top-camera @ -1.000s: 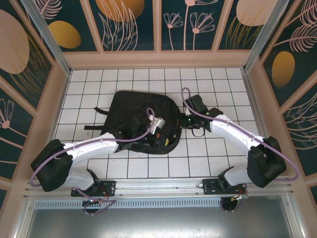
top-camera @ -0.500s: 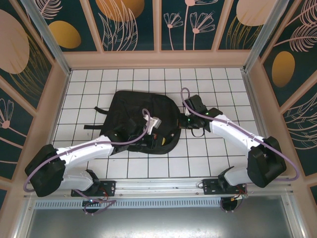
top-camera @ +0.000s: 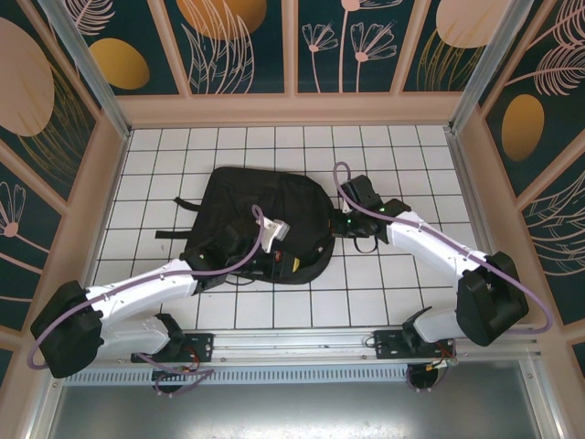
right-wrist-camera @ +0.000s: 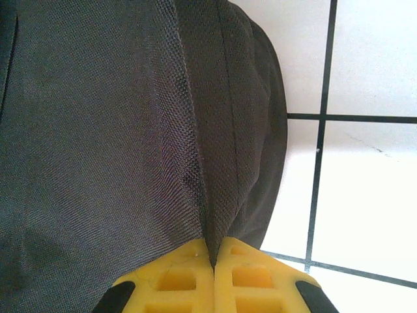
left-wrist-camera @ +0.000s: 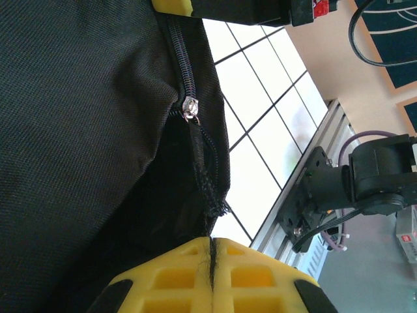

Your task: Pack books, pencil case, and school supplies into a backpack

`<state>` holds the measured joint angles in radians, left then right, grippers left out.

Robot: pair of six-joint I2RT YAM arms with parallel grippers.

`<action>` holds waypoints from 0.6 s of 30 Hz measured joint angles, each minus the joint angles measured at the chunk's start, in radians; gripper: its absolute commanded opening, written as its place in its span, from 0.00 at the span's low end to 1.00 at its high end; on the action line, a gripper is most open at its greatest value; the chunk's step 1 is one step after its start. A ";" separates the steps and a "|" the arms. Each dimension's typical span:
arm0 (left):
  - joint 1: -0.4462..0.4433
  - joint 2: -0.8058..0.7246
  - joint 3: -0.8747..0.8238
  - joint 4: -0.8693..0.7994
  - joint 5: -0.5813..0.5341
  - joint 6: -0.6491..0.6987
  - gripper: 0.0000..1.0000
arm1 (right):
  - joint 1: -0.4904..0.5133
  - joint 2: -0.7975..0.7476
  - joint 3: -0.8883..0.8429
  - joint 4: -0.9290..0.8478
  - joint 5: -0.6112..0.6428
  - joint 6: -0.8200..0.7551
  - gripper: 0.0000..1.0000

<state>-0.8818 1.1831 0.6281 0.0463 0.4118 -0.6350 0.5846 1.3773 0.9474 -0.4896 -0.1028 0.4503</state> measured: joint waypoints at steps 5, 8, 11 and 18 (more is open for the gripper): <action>0.000 0.012 0.000 -0.010 0.006 -0.006 0.14 | 0.028 0.000 0.000 0.000 0.009 0.001 0.00; 0.000 0.025 0.002 -0.036 -0.001 -0.004 0.42 | 0.040 -0.008 0.000 0.001 0.014 0.004 0.00; 0.000 0.027 0.005 -0.057 -0.004 -0.003 0.59 | 0.044 -0.026 0.000 0.001 0.017 0.004 0.00; 0.002 -0.036 0.074 -0.240 -0.074 0.045 0.69 | 0.046 -0.034 0.000 0.001 0.020 -0.004 0.00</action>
<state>-0.8803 1.1469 0.7021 -0.1940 0.3378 -0.5900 0.6308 1.3430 0.9474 -0.4889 -0.0826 0.4465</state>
